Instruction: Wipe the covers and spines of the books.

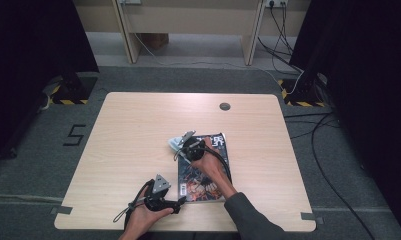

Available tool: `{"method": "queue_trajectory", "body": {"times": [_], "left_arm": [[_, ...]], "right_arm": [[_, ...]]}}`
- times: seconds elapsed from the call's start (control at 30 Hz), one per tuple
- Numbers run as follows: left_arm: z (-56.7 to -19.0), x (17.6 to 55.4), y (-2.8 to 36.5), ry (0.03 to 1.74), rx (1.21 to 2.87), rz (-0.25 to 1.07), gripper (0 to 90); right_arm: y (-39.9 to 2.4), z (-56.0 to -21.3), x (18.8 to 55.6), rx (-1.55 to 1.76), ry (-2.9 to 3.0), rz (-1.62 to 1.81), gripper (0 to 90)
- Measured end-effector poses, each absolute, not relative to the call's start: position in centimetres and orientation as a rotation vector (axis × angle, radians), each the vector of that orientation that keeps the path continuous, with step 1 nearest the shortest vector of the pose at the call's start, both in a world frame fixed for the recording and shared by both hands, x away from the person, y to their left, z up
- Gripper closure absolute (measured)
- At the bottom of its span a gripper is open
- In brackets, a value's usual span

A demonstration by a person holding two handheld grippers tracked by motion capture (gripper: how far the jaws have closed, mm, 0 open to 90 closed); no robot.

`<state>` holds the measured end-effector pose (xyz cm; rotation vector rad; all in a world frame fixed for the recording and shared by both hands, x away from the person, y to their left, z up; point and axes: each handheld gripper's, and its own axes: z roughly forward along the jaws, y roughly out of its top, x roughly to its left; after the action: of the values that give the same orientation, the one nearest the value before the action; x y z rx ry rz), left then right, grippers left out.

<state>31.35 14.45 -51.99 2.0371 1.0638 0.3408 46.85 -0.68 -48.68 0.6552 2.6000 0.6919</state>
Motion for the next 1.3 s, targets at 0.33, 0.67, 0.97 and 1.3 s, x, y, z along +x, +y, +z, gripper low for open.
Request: {"method": "queue_trajectory", "body": {"times": [0.33, 0.67, 0.97, 1.3], "left_arm": [[-52.0, 31.3, 14.5, 1.066, 2.042, 0.346, 15.2], [-52.0, 31.3, 14.4, 1.070, 2.032, 0.343, 15.2], [-52.0, 31.3, 14.5, 1.062, 2.037, 0.342, 15.2], [-52.0, 31.3, 14.5, 1.063, 2.036, 0.340, 15.2]], "right_arm": [[-2.2, -48.8, 42.2, 0.542, 2.647, 0.754, 78.8], [-7.3, -49.0, 41.5, 0.671, 2.582, 0.769, 78.6], [-13.9, -49.0, 43.8, 0.953, 2.444, 0.772, 78.2], [-9.6, -48.9, 42.1, 0.799, 2.516, 0.731, 78.2]]}}
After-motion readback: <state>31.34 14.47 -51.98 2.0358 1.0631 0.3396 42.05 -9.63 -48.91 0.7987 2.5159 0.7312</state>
